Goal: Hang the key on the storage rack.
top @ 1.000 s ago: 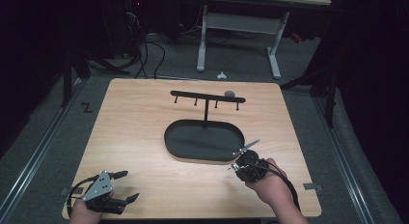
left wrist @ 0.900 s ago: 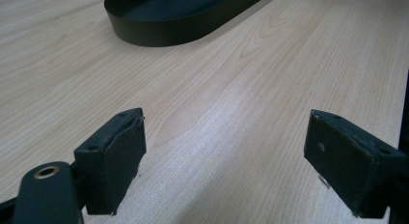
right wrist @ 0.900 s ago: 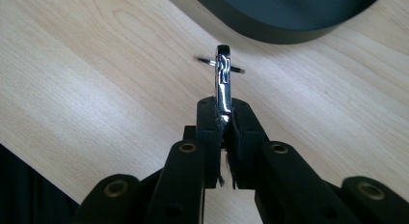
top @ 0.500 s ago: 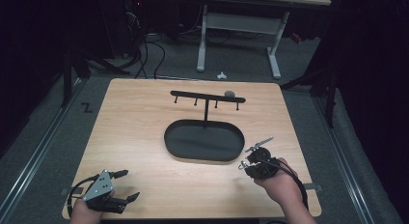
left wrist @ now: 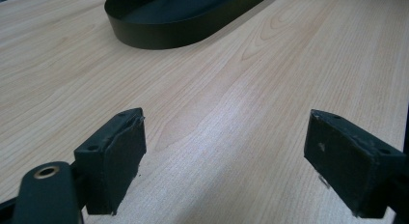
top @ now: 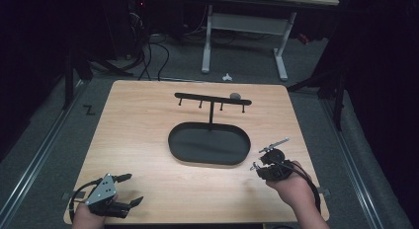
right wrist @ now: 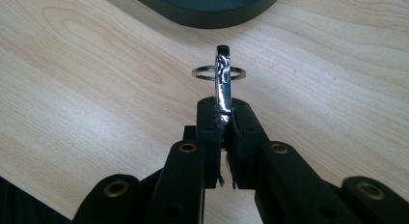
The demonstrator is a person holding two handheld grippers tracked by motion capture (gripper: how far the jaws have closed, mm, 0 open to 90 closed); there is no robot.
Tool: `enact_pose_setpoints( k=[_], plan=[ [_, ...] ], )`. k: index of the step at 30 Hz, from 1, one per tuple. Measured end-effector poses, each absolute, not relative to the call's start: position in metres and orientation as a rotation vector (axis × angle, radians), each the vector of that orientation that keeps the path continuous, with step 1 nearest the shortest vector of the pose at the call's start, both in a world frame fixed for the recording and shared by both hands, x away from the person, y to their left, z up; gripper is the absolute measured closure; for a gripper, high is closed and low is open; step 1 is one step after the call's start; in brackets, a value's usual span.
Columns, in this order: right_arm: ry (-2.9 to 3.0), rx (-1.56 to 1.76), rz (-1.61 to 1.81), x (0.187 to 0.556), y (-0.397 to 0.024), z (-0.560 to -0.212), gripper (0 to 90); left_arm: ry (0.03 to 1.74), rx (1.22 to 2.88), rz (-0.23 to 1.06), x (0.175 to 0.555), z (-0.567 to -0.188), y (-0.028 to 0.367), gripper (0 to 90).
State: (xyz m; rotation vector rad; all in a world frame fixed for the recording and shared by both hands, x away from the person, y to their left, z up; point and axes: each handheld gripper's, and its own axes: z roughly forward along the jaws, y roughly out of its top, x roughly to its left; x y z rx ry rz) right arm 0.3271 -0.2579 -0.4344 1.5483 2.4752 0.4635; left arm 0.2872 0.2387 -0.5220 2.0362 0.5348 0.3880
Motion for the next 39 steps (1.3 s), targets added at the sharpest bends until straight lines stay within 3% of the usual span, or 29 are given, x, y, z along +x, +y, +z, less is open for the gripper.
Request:
enact_pose_setpoints(
  k=[39],
  plan=[
    [2.449, 1.559, 0.517, 0.36, -0.24, -0.384, 84.4, 0.525, 2.033, 0.387, 0.285, -0.521, 0.241, 15.3]
  ],
)
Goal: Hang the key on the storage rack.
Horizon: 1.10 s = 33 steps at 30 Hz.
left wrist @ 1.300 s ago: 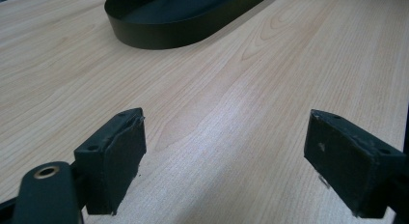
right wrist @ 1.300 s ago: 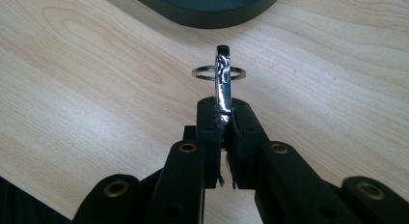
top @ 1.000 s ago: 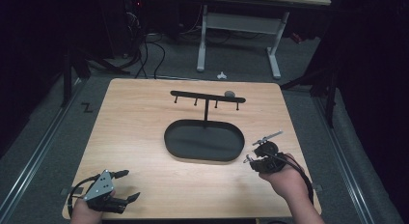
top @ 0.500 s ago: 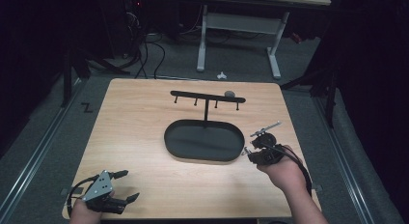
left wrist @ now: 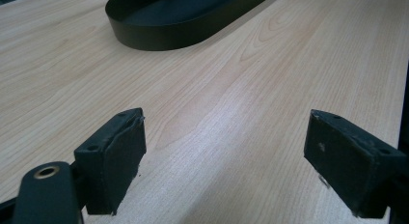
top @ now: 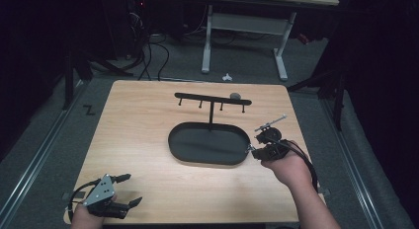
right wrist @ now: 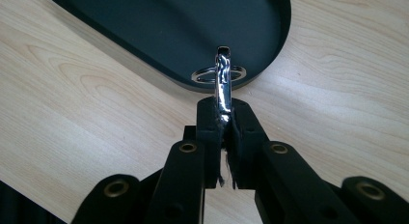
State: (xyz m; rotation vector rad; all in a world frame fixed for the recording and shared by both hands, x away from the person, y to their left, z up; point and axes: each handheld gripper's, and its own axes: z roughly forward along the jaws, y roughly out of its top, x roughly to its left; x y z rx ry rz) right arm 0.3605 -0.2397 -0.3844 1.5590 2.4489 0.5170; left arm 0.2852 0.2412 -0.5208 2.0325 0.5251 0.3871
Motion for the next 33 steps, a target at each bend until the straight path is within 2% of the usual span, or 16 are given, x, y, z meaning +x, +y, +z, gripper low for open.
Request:
enact_pose_setpoints(
  k=[33],
  plan=[
    [2.399, 1.507, 0.533, 0.384, -0.223, -0.326, 84.4, 0.529, 2.028, 0.377, 0.286, -0.521, 0.242, 15.3]
  ],
)
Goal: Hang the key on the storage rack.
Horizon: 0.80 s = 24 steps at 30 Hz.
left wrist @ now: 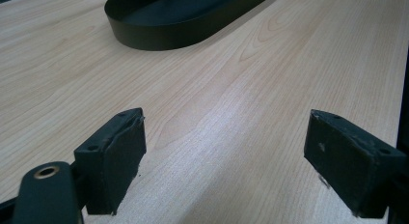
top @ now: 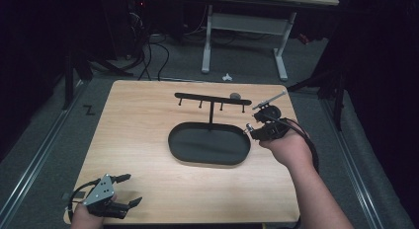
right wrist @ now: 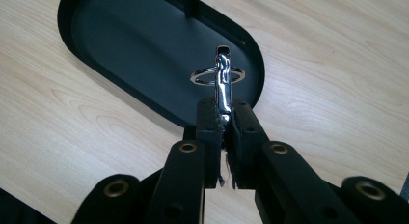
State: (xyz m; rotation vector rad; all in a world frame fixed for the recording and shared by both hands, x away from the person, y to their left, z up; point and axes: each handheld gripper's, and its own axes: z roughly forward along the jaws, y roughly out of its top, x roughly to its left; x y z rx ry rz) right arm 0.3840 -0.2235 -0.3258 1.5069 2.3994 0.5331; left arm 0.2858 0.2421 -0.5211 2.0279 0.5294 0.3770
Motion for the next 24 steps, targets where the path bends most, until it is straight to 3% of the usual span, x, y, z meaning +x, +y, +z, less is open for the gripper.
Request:
enact_pose_setpoints(
  k=[24],
  plan=[
    [2.34, 1.564, 0.551, 0.419, -0.221, -0.313, 84.4, 0.531, 2.027, 0.376, 0.286, -0.521, 0.244, 15.3]
  ],
)
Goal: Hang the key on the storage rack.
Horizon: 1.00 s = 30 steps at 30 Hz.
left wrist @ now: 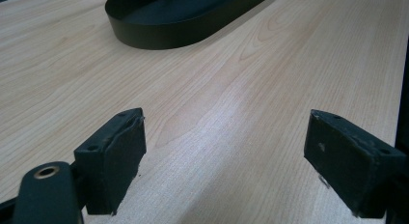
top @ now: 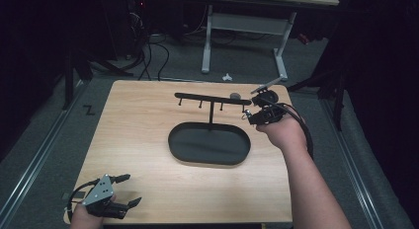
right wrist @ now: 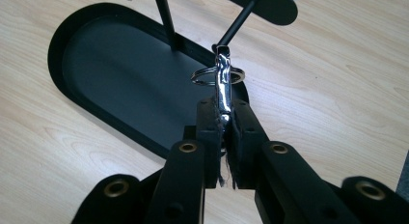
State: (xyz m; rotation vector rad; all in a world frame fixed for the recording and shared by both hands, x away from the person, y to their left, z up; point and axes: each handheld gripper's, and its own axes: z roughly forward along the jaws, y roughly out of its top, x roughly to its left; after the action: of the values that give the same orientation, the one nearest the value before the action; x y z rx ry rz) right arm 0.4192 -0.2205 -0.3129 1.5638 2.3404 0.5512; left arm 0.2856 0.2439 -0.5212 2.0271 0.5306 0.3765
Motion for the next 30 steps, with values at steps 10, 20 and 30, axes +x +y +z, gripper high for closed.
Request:
enact_pose_setpoints(
  k=[10, 20, 30],
  plan=[
    [2.331, 1.557, 0.535, 0.429, -0.215, -0.313, 84.4, 0.529, 2.028, 0.371, 0.285, -0.521, 0.245, 15.3],
    [2.303, 1.582, 0.538, 0.44, -0.215, -0.313, 84.4, 0.531, 2.025, 0.372, 0.285, -0.521, 0.245, 15.3],
    [2.275, 1.61, 0.54, 0.446, -0.22, -0.313, 84.4, 0.534, 2.022, 0.37, 0.284, -0.521, 0.246, 15.3]
  ],
)
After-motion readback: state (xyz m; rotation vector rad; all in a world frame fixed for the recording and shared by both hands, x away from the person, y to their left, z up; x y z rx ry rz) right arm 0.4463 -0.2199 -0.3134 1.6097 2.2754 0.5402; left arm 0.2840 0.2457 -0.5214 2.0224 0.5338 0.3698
